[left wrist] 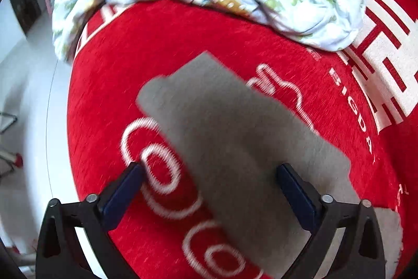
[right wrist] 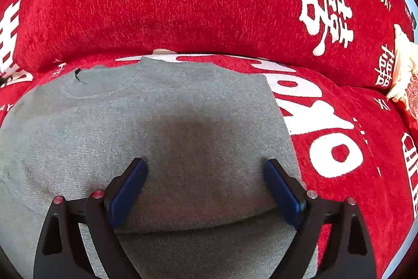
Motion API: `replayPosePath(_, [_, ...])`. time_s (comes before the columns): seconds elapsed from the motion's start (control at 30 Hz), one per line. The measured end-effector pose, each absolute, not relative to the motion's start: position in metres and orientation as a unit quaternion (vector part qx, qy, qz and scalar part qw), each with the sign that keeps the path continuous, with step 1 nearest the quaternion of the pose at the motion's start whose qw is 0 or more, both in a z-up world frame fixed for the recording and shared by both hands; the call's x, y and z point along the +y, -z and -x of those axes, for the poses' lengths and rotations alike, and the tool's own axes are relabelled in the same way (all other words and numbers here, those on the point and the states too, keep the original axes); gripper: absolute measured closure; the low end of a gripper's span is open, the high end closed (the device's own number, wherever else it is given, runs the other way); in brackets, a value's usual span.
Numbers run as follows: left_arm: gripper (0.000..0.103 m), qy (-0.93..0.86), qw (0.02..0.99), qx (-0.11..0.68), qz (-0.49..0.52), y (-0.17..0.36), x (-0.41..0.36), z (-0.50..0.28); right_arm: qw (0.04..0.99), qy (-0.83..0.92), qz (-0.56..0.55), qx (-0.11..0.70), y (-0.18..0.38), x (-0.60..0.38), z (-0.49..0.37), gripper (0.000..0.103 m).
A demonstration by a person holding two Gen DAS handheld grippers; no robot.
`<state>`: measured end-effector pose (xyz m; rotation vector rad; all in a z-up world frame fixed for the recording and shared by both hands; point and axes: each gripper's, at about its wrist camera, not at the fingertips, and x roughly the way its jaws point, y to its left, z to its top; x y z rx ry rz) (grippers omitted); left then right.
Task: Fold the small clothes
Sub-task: 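Move the left gripper to the other sleeve cuff and grasp it, then lift the sleeve with the left gripper and fold it across the body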
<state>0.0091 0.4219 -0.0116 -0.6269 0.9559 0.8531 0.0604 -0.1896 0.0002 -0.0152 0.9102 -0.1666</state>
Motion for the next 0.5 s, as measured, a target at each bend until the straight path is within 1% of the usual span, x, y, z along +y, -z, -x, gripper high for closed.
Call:
replayPosePath(0.03, [0.035, -0.386, 0.767, 0.433, 0.275, 0.007, 0.420, -0.012, 0.895, 0.081, 0.008, 0.439, 0.000, -0.190, -0.060, 0.010])
replayPosePath(0.07, [0.053, -0.375, 0.778, 0.428, 0.266, 0.002, 0.418, -0.014, 0.895, 0.081, 0.008, 0.439, 0.000, -0.190, -0.060, 0.010])
replayPosePath(0.1, [0.094, -0.346, 0.790, 0.426, 0.273, -0.002, 0.416, -0.015, 0.895, 0.081, 0.008, 0.439, 0.000, -0.190, -0.061, 0.010])
replayPosePath(0.13, [0.093, -0.321, 0.791, 0.430, 0.294, -0.003, 0.418, -0.014, 0.895, 0.081, 0.007, 0.439, 0.000, -0.190, -0.061, 0.010])
replayPosePath(0.2, [0.093, -0.334, 0.789, 0.425, 0.291, -0.007, 0.424, -0.008, 0.895, 0.081, 0.008, 0.439, 0.000, -0.190, -0.060, 0.009])
replayPosePath(0.3, [0.093, -0.369, 0.795, 0.405, 0.259, -0.018, 0.417, 0.003, 0.895, 0.080, 0.006, 0.439, 0.000, -0.189, -0.060, 0.010])
replayPosePath(0.5, [0.093, -0.407, 0.795, 0.408, 0.188, -0.035, 0.402, -0.001, 0.895, 0.080, 0.005, 0.439, 0.000, -0.189, -0.060, 0.009])
